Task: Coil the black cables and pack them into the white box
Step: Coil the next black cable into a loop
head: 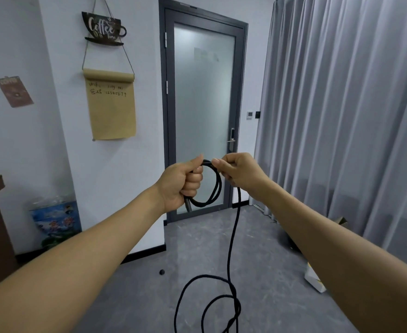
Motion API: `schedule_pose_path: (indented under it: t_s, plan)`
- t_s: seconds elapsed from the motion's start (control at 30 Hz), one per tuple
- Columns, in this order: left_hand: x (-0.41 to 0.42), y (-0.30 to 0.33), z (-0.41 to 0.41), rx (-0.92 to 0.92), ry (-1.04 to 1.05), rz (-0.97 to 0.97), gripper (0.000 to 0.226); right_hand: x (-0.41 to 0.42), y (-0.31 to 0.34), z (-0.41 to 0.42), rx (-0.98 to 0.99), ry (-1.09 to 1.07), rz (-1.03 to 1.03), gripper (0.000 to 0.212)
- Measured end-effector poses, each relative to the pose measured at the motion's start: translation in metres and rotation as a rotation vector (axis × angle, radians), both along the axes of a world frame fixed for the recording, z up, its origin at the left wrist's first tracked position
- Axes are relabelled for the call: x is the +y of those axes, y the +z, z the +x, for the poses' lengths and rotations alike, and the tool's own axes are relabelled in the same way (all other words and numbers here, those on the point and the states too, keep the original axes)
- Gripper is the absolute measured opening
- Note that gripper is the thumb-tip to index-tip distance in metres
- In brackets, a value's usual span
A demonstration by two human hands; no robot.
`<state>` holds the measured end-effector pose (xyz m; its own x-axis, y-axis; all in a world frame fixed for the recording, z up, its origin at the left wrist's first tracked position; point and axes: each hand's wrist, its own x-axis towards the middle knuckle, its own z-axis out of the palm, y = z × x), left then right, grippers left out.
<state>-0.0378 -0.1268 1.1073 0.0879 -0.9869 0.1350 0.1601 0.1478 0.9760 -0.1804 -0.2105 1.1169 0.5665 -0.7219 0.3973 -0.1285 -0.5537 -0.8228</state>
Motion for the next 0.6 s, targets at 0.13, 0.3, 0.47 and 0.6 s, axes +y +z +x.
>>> schedule_pose_path:
  t_s: [0.13, 0.3, 0.47, 0.6]
  plan:
    - [0.005, -0.003, 0.015, 0.009, 0.156, -0.009, 0.043, -0.009, -0.017, -0.006, 0.023, -0.001, 0.043, 0.034]
    - [0.01, -0.005, 0.046, 0.119, 0.372, -0.019, 0.04, -0.024, -0.041, -0.018, 0.029, -0.058, 0.12, 0.032]
    - [0.016, -0.003, 0.072, 0.249, 0.61, -0.008, 0.036, -0.029, -0.05, -0.032, 0.069, -0.157, 0.111, 0.024]
    - [0.016, -0.004, 0.08, 0.236, 0.717, -0.027, 0.031, -0.024, -0.047, -0.028, 0.148, -0.271, -0.091, 0.012]
